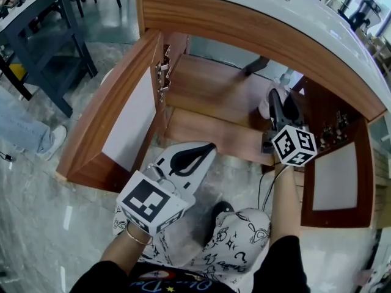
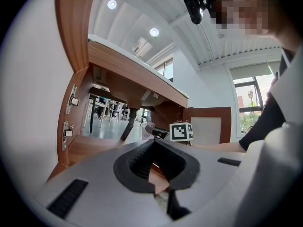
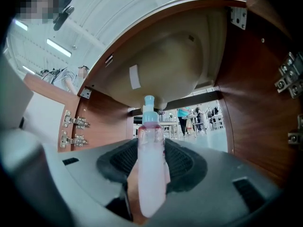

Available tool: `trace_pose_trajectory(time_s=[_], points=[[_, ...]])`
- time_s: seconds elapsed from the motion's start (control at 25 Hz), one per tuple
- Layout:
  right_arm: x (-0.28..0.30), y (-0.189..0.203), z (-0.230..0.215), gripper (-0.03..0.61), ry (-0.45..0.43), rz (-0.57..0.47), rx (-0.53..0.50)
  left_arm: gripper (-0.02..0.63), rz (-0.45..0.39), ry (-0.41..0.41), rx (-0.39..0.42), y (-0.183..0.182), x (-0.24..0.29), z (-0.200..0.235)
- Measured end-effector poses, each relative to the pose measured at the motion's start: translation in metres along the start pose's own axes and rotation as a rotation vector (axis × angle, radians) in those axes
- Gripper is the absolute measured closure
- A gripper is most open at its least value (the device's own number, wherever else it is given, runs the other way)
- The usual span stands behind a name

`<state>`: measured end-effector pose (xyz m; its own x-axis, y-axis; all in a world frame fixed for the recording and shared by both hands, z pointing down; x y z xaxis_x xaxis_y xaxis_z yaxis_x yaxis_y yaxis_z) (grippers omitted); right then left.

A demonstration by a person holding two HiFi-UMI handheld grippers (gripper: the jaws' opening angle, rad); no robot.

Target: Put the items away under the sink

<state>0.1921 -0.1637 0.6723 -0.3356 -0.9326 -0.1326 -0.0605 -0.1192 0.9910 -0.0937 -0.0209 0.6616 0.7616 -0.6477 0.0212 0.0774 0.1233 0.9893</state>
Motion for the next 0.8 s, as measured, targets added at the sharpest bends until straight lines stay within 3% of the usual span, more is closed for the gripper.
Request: trace_pose_trajectory(time_s=[0.2,0.8], points=[[-0.006,0.001,-0.003,0.393,0.018,-0.015,0.037,0.606,-0.011,-0.004,-0.003,-0.002,-0.004,0.000],[-0.010,0.005,0.005,0.391,0.046,-0.014,0.006,0.606,-0.036,0.016,-0.033,-0.008,-0.011,-0.011]])
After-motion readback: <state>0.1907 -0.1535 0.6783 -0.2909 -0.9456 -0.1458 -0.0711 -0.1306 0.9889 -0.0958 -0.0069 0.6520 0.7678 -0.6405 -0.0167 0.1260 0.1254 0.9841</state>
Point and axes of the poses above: the fingertips, and each gripper's own axes: x forward along the fingers, z to its left, y out of its underside, the point moved 9 cm from there along -x, backward along the fingers, and after that the axes turned 3 degrees about -y, right-handed, at the moved point
